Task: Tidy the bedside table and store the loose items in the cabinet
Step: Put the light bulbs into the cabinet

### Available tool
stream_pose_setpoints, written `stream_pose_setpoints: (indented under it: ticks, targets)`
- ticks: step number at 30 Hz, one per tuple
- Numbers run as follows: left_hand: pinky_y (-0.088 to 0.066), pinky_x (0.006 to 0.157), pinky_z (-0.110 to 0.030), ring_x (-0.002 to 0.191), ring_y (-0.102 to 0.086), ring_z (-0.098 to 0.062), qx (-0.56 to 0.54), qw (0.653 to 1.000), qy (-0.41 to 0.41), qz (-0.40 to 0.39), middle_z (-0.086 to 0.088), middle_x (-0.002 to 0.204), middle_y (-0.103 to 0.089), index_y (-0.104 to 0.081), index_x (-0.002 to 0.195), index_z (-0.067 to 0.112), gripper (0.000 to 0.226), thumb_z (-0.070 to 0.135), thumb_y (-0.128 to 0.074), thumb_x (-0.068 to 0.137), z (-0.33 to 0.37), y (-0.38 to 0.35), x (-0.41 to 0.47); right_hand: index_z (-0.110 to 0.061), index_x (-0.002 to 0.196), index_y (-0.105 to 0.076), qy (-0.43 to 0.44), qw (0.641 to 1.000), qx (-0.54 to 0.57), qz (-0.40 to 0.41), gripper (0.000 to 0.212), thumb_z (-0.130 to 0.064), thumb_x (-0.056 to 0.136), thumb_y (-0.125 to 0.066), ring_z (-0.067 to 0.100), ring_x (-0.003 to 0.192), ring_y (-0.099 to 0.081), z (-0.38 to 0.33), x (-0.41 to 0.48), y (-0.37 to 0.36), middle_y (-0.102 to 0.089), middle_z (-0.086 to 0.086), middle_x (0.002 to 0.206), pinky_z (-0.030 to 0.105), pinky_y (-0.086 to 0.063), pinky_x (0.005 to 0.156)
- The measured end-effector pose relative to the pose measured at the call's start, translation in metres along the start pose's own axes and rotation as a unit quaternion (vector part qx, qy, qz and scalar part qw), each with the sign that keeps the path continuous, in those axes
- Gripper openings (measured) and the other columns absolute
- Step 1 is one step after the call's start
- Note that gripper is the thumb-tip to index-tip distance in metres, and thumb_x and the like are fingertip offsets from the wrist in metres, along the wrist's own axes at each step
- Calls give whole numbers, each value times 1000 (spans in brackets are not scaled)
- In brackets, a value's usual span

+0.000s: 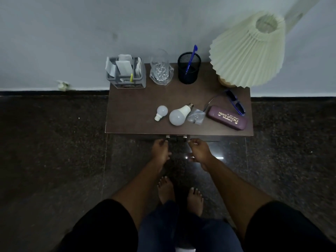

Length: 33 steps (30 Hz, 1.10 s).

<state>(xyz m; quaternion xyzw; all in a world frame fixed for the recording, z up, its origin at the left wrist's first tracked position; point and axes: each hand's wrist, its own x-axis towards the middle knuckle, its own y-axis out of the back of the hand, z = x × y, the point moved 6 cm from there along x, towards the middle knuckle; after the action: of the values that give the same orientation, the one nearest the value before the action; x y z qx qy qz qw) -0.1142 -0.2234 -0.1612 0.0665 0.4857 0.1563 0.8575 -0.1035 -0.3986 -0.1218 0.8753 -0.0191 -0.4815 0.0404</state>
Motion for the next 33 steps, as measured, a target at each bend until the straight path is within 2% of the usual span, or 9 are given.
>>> stream_pose_setpoints:
  ticks: [4, 8, 11, 15, 20, 23, 26, 28, 33]
  targets:
    - [-45, 52, -28, 58, -56, -17, -2, 1000, -13, 4, -7, 94, -61, -54, 131, 12, 30, 24, -48, 105, -1, -9, 7, -19, 105, -61, 13, 1000, -11, -11, 14, -31, 102, -55, 27, 80, -60, 8, 18, 2, -61, 12, 102, 38, -56, 64]
    - [-45, 50, -26, 59, -58, -17, 16, 999, -40, 13, -10, 95, -63, -59, 129, 12, 31, 26, -47, 105, -9, -14, 28, -20, 92, -66, 42, 998, -42, -7, 25, -41, 100, -55, 29, 83, -62, 21, 43, -5, -63, 13, 92, 50, -60, 77]
    - [-42, 47, -24, 62, -58, -15, 21, 998, -63, 13, -5, 88, -63, -63, 123, 12, 30, 30, -48, 104, -18, -12, 41, -7, 108, -69, 85, 995, -51, 0, 38, -41, 101, -54, 29, 94, -63, 28, 58, -11, -63, 12, 92, 58, -52, 96]
    - [-42, 48, -24, 59, -59, -16, 41, 996, -75, -8, -2, 84, -65, -63, 94, 17, 33, 45, -47, 102, -21, -16, 48, 3, 111, -67, 110, 993, -39, 30, 46, -39, 103, -50, 34, 94, -62, 36, 68, -17, -63, 21, 93, 53, -50, 91]
    - [-45, 48, -26, 51, -55, -20, 91, 981, -169, 13, -7, 71, -61, -63, 103, 18, 36, 44, -39, 105, -22, -8, 54, 2, 108, -67, 136, 988, -45, 54, 46, -38, 104, -46, 45, 100, -65, 43, 72, -28, -69, 30, 105, 57, -51, 93]
    - [-57, 64, -44, 51, -54, -25, 88, 972, -216, 24, -8, 66, -59, -60, 92, 20, 33, 41, -39, 106, -30, -9, 53, 3, 103, -68, 169, 982, -67, 61, 43, -35, 104, -48, 39, 94, -65, 48, 73, -28, -68, 27, 98, 53, -49, 94]
    - [-60, 81, -46, 66, -64, -26, 99, 970, -222, 28, -7, 75, -67, -60, 82, 24, 42, 53, -36, 102, -35, -7, 44, -9, 95, -72, 182, 975, -115, 55, 39, -42, 99, -51, 33, 101, -67, 54, 72, -23, -72, 18, 104, 45, -52, 93]
    - [-58, 85, -42, 78, -70, -26, 117, 970, -211, 23, -2, 83, -71, -59, 76, 31, 56, 75, -29, 91, -33, -2, 32, -15, 93, -73, 190, 971, -132, 53, 52, -60, 93, -47, 27, 102, -66, 57, 68, -21, -72, 12, 110, 36, -49, 89]
    - [-55, 88, -41, 88, -68, -30, 175, 973, -153, -11, -8, 96, -72, -62, 77, 25, 73, 93, -34, 72, -37, 16, 2, -5, 141, -53, 137, 982, -112, 68, 121, -98, 65, -35, 35, 130, -54, 72, 54, -18, -54, 15, 145, 40, -42, 107]
